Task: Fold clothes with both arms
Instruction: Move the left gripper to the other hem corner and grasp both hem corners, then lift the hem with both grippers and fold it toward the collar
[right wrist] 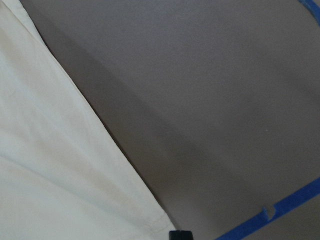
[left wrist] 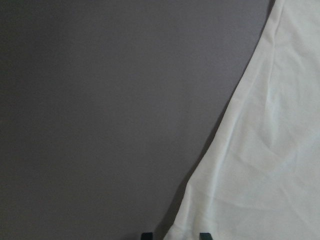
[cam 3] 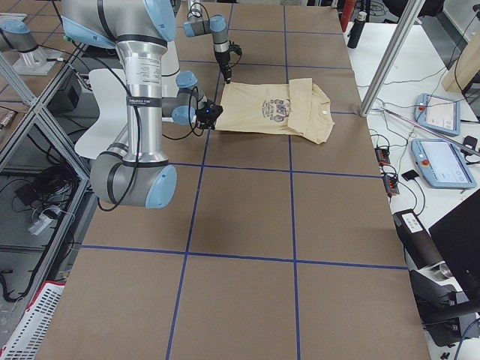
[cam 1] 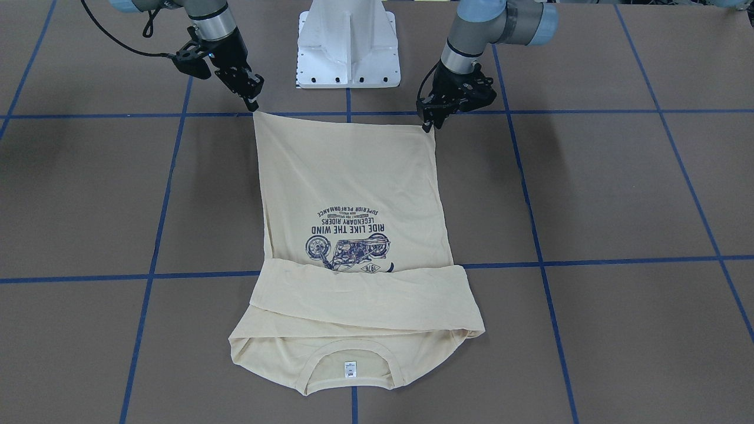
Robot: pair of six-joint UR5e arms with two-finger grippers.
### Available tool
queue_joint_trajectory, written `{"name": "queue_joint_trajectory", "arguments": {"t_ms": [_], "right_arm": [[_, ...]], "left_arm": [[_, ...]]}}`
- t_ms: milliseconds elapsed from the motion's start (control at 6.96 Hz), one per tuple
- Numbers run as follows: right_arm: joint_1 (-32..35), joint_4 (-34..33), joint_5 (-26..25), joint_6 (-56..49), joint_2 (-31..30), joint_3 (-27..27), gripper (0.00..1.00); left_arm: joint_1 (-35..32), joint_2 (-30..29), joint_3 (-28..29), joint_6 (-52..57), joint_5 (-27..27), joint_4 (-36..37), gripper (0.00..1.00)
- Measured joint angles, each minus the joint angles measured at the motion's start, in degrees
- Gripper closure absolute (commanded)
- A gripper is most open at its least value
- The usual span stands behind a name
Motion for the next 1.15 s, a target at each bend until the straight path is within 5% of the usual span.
{"name": "queue_joint_trajectory", "arguments": {"t_ms": [718, 1149], "right_arm": [[-1.7, -0.3, -0.1, 0.9, -0.6, 1.7, 1.00], [-7.3, -5.7, -0.4, 3.7, -4.1, 11.0, 1.00]], "left_arm": [[-0.4, 0.5, -5.6, 2.6, -4.0, 1.6, 1.00], [0.0, 0.6, -8.8, 3.6, -9.0, 3.2, 1.00]]}}
